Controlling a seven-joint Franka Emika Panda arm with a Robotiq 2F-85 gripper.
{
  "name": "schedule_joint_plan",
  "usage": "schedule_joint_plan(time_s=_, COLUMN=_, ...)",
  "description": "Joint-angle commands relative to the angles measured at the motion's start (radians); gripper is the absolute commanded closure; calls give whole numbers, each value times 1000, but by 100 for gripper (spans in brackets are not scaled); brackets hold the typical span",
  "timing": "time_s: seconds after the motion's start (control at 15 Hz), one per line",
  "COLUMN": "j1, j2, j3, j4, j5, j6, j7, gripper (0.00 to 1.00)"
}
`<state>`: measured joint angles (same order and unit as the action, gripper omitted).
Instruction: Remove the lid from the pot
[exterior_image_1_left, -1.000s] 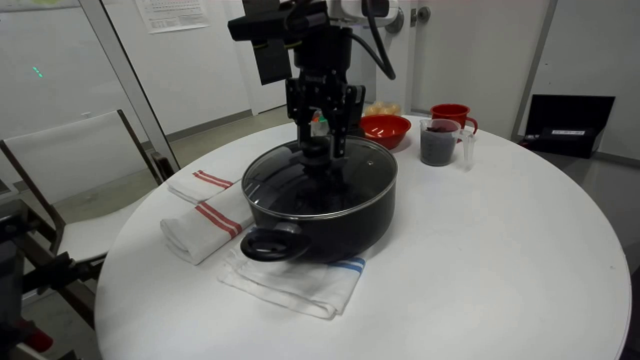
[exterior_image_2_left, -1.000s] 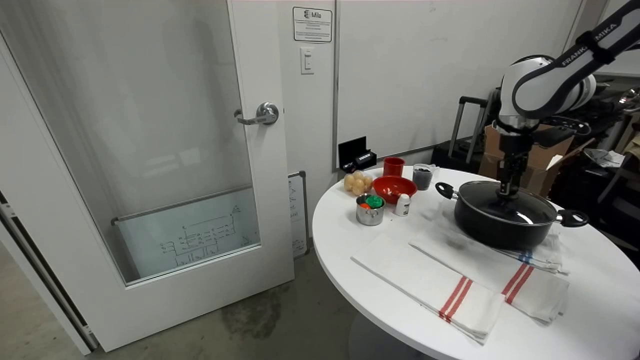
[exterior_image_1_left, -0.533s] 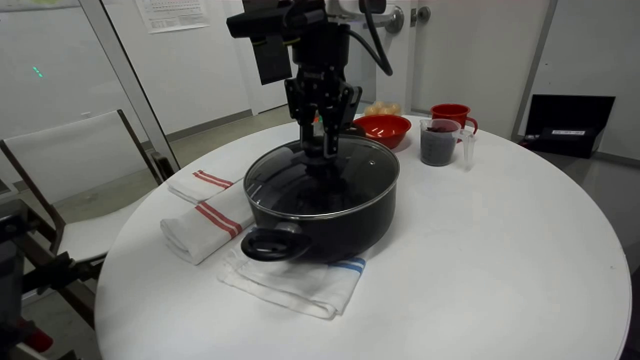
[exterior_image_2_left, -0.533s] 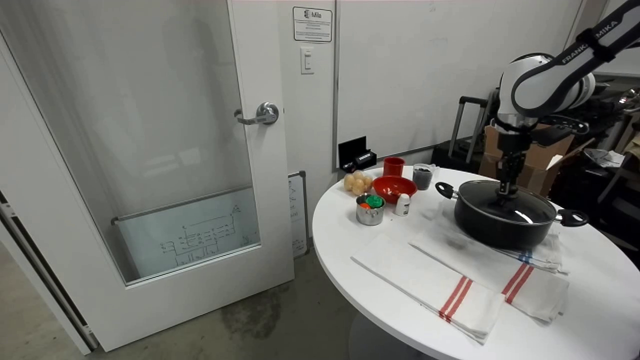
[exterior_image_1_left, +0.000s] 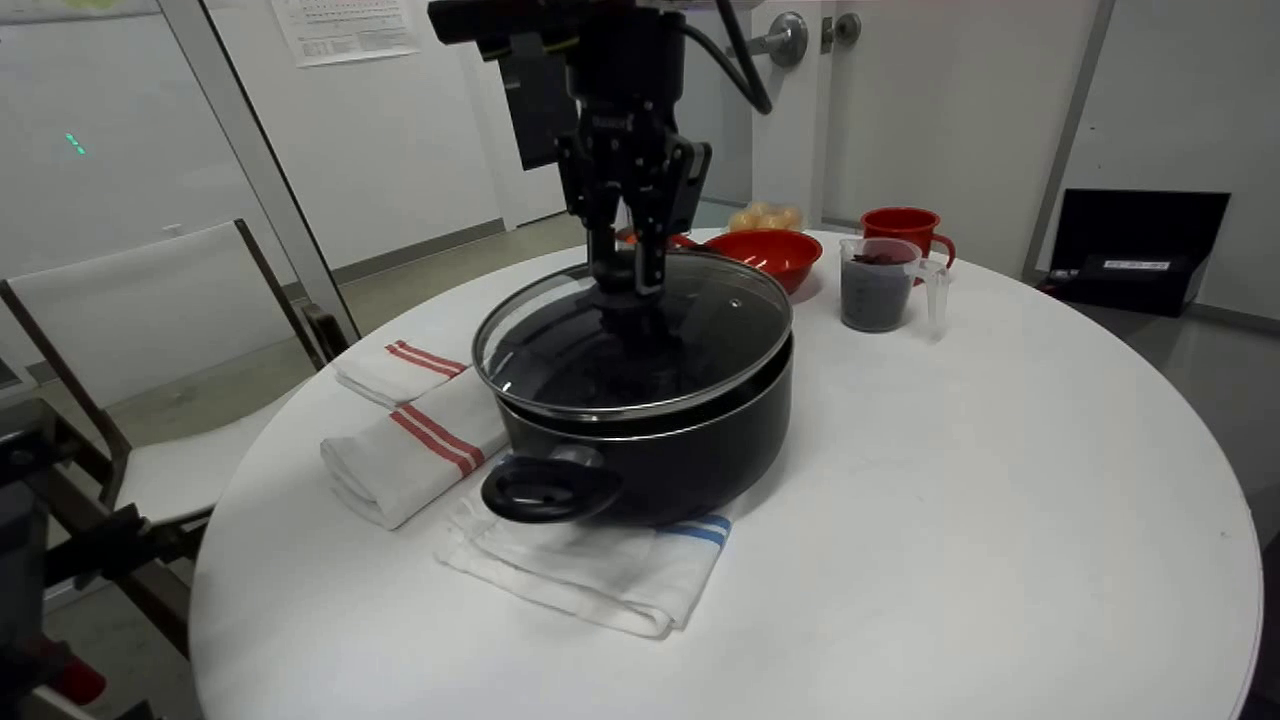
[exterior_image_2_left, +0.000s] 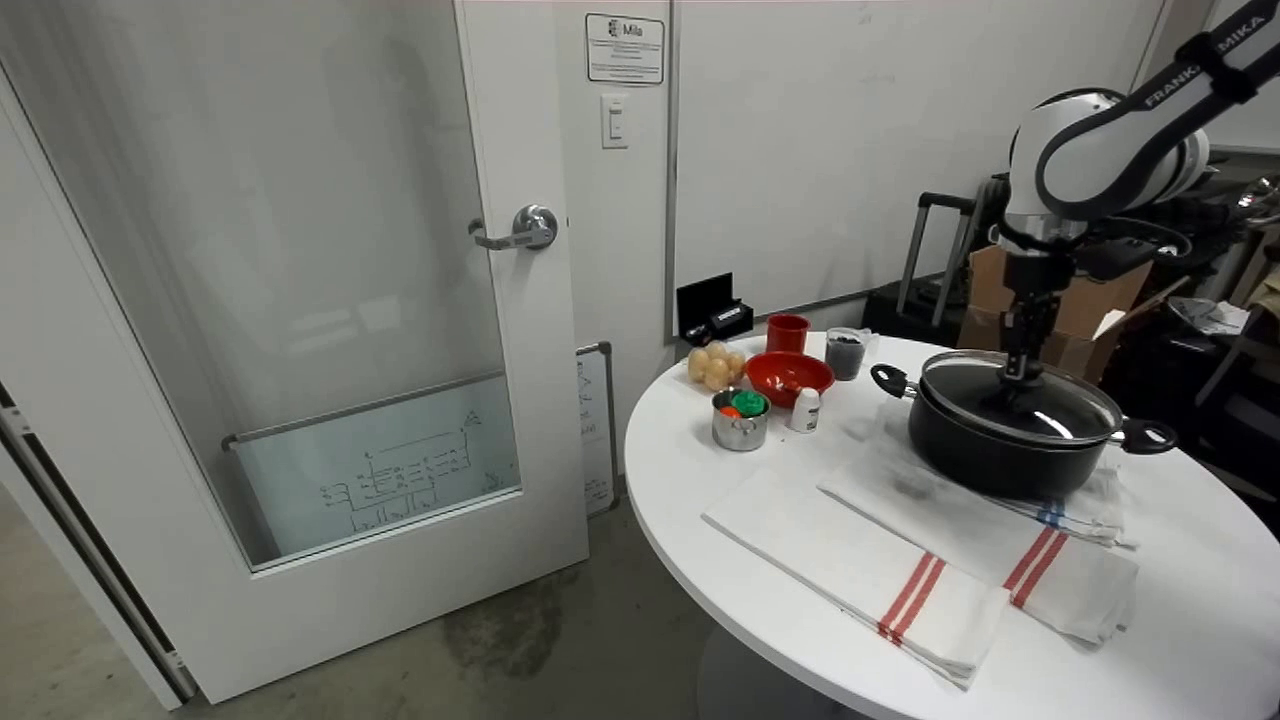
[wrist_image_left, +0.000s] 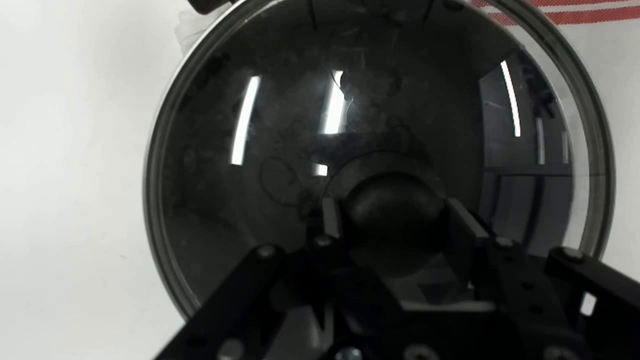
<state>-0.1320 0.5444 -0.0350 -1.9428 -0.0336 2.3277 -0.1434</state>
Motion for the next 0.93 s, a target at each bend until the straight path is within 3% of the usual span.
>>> schedule_joint_plan(time_s=0.0, j1=10, j2=-127, j3=6, j4=-95, j5=11, j6=-8, j7=-3, gripper=75)
schedule_joint_plan(time_s=0.4, j1=62, j2=-232, j3=22, j4=-151, j5=-10, j6=-52, j7=10, gripper=75)
schedule_joint_plan(time_s=0.87, j1=175, j2=-183, j3=83, j4=-59, j5=-42, j6=-173, j7=29, gripper=75)
